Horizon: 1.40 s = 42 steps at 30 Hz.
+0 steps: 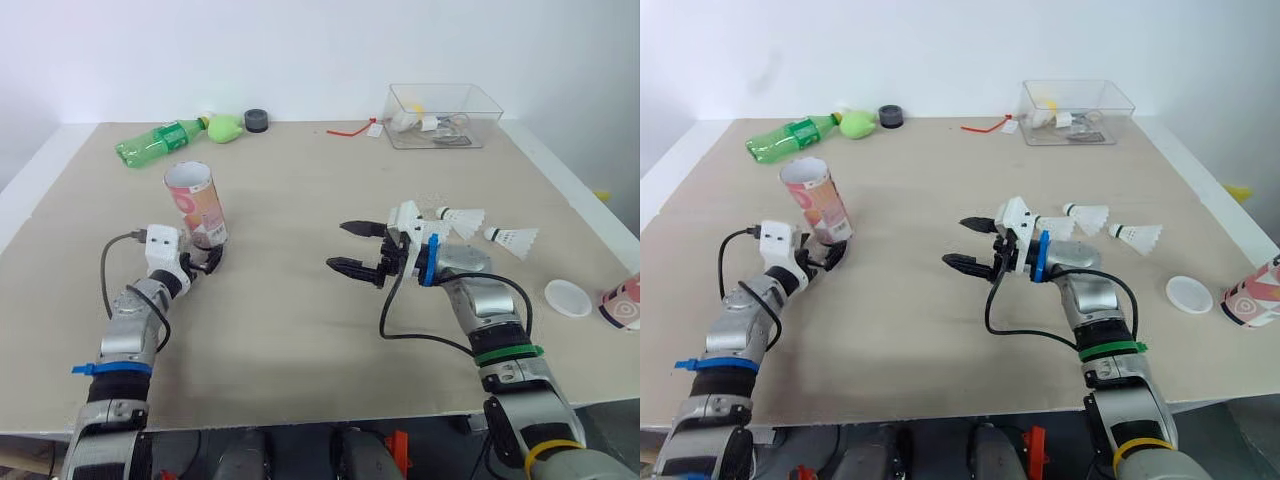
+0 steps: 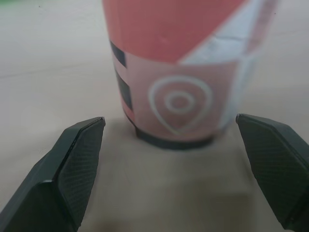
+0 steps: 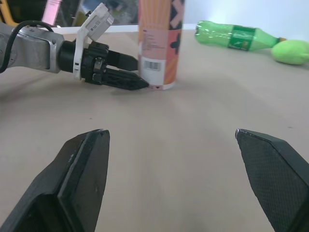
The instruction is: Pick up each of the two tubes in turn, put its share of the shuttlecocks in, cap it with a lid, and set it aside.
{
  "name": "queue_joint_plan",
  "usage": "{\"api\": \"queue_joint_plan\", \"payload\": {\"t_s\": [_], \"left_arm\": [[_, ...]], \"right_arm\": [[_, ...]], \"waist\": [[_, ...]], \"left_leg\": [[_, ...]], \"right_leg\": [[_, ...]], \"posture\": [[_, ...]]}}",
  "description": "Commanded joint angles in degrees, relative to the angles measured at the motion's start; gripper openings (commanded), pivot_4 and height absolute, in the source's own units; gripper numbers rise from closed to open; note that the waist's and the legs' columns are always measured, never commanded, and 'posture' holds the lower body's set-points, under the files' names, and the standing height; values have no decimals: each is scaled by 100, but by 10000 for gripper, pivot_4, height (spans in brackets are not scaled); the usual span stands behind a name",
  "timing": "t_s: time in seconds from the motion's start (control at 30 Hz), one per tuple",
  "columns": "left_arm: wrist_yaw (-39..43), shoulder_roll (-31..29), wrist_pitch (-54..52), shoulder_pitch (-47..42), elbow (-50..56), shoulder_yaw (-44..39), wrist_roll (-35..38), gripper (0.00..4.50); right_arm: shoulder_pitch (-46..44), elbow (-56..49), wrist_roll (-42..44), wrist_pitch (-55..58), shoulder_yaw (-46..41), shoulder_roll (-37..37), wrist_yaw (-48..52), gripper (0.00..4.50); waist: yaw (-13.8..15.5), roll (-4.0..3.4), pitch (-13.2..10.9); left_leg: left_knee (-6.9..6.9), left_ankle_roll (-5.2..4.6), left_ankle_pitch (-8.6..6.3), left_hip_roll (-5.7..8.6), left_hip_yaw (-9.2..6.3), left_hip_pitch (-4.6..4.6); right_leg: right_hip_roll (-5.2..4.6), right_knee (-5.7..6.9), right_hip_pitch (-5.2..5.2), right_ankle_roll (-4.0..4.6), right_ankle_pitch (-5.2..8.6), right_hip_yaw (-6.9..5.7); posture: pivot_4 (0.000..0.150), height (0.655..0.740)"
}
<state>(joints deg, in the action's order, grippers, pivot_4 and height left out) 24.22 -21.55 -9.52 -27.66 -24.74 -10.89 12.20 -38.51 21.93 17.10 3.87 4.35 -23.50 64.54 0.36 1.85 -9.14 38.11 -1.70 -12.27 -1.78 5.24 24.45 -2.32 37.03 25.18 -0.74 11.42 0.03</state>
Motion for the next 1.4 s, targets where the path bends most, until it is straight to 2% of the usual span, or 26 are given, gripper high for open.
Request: {"api": "queue_joint_plan", "payload": {"t_s": [0.03, 0.4, 0.6, 0.63, 0.7, 0.73, 0.8, 0.97, 1.23, 1.4], "left_arm": [[257, -149, 522, -436, -657, 116, -179, 45000], [760, -291, 1500, -1437, -2776, 245, -473, 45000], [1078, -318, 1768, -1726, -3515, 241, -522, 45000], [1118, -316, 1785, -1749, -3595, 232, -516, 39815], [1184, -311, 1829, -1778, -3700, 215, -500, 33235], [1246, -300, 1806, -1795, -3720, 181, -451, 31761], [1365, -294, 1788, -1806, -3687, 157, -400, 31761], [1927, -348, 1845, -1635, -3102, 408, -516, 31761], [3415, -684, 1580, -1134, -784, 1482, -745, 31761], [4188, -589, 942, -1326, 183, 1756, -277, 31761]], "right_arm": [[21, -334, 28, -46, -126, -81, -64, 44586], [16, -441, 0, -2, -92, -170, -72, 44586], [47, -532, 8, 43, -74, -207, -34, 44586], [53, -552, 10, 57, -73, -208, -35, 45000], [60, -583, 3, 64, -66, -215, -37, 45000], [60, -595, -4, 62, -65, -224, -35, 45000], [57, -614, -9, 67, -69, -240, -34, 45000], [92, -720, 72, 200, -174, -304, -110, 45000], [506, -1487, 430, 1202, -779, -632, -794, 45000], [959, -1895, 543, 1716, -1287, -848, -1449, 45000]], "waist": [[0, 0, 0], [-1, 0, 0], [-2, 0, 1], [-3, 0, 1], [-3, 0, 1], [-3, 0, 1], [-4, 0, 1], [-4, 0, 1], [6, 1, 0], [5, 1, 0]], "left_leg": [[0, 0, 0, 0, 0, 0], [0, 0, 0, 1, 0, 1], [0, 0, 0, 2, 0, -1], [2, 0, 1, 1, 0, -1], [3, 0, 1, 2, 0, -2], [4, 0, 1, 2, 0, -2], [4, 0, 1, 2, 0, -1], [4, 0, 0, 5, 0, 3], [5, 0, -1, 11, -5, 25], [5, 0, -1, 9, -12, 28]], "right_leg": [[0, 0, 0, 0, 0, 0], [1, 1, 0, -1, 0, -1], [1, 3, -1, -1, 0, -2], [1, 3, -1, -2, 0, -2], [1, 4, -2, -3, -1, -2], [1, 4, -2, -3, -1, -2], [0, 4, -2, -3, -1, -2], [-2, 3, 0, -3, 0, -2], [-9, 0, 13, -2, 1, -2], [-6, 0, 14, 3, 4, -8]], "posture": [[1500, 7400], [1500, 7400], [1500, 7400], [1500, 7400], [1500, 7400], [1500, 7400], [1500, 7400], [1500, 7400], [1500, 7400], [1500, 7400]]}}
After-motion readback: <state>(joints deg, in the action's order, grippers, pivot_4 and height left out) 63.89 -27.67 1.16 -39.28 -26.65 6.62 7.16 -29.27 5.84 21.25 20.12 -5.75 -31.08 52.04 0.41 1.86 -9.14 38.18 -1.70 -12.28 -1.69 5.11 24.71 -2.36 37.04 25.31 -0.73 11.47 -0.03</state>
